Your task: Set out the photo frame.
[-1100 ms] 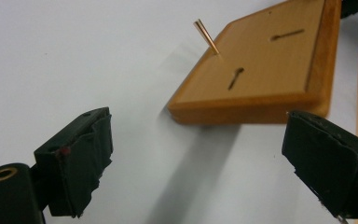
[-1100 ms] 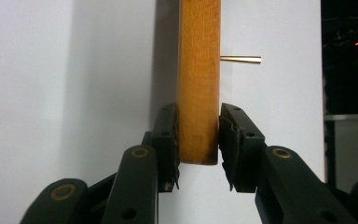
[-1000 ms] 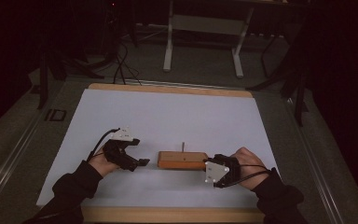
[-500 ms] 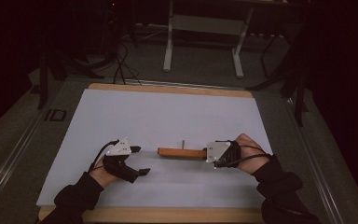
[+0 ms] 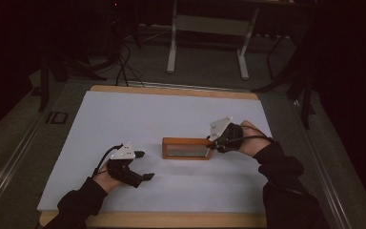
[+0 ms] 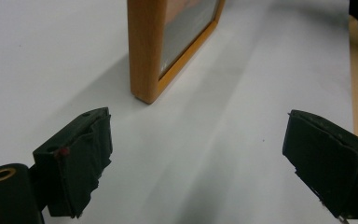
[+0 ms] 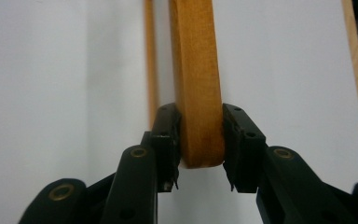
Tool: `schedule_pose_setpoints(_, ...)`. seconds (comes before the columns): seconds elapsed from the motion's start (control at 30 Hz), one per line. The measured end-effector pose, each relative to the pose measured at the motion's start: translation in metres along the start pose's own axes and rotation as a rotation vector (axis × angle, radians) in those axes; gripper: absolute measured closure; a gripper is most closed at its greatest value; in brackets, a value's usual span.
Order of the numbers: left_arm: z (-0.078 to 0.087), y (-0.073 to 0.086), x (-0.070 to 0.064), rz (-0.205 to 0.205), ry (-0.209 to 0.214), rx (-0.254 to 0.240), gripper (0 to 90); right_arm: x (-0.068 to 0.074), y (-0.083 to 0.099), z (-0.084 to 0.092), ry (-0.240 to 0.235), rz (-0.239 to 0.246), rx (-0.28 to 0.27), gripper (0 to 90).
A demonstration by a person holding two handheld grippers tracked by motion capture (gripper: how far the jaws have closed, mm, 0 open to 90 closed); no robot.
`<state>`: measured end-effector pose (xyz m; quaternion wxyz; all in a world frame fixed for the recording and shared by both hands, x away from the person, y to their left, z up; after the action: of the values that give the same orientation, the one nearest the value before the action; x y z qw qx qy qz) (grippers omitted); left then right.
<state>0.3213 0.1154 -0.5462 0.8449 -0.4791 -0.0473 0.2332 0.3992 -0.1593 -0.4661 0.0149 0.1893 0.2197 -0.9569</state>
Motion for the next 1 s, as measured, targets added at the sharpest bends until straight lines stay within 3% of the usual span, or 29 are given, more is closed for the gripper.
schedule_pose_setpoints(0.4,-0.001,0.001,0.002,0.006,-0.003,-0.006,8.7,-0.029,0.0,-0.013,-0.077,-0.054,0.0,66.5)
schedule_pose_setpoints(1.0,-0.002,0.003,0.005,0.022,0.004,-0.007,8.8,-0.053,0.001,-0.026,-0.151,-0.111,0.049,64.5)
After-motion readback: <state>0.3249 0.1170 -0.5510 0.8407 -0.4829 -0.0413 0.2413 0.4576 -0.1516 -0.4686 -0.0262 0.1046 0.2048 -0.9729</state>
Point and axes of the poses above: each handheld gripper's, and its own axes: z roughly backward along the jaws, y roughly out of its underside, x roughly to its left, the point moved 6 cm from there along -z, roughly forward along the jaws, and after that the axes turned 4 degrees about y, right-handed, at the moved point
